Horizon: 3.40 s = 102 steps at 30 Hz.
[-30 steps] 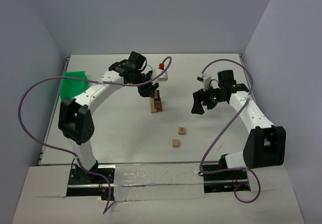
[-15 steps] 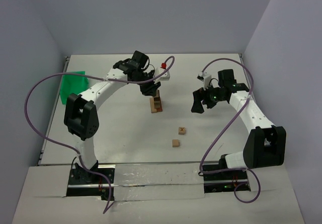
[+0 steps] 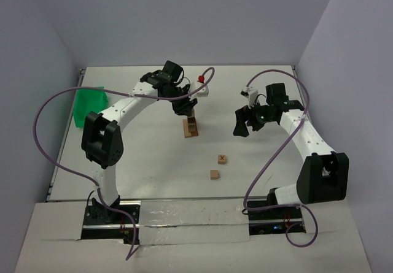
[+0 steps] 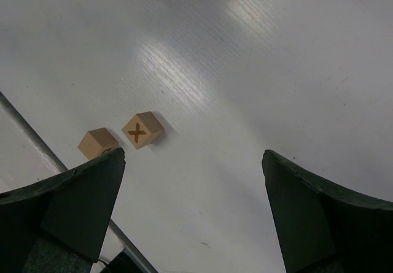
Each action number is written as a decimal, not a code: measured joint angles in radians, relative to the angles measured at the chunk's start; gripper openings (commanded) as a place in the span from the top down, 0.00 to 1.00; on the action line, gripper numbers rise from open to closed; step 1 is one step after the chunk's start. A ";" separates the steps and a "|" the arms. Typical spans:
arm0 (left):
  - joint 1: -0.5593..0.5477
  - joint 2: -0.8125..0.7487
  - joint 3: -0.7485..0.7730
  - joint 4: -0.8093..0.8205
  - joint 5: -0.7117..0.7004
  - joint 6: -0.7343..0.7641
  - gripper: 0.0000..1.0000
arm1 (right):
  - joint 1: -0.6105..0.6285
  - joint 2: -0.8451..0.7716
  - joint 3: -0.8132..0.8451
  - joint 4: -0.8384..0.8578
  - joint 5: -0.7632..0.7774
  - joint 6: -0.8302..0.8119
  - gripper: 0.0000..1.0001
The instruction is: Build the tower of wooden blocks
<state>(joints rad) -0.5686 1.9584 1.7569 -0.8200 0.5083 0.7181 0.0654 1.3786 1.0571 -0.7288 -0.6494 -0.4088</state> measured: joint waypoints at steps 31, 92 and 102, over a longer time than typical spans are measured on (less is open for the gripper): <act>0.000 0.024 0.013 0.000 0.001 -0.001 0.51 | 0.000 0.005 0.004 0.000 -0.014 0.000 0.00; 0.390 -0.568 -0.398 0.126 0.357 -0.256 0.01 | 0.520 0.130 -0.209 0.128 0.306 -0.246 0.49; 0.394 -0.563 -0.398 0.135 0.357 -0.262 0.01 | 0.524 0.093 -0.232 0.168 0.308 -0.273 0.74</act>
<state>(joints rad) -0.1749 1.3952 1.3586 -0.6846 0.8650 0.4561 0.5898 1.4718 0.8249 -0.5606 -0.3413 -0.6816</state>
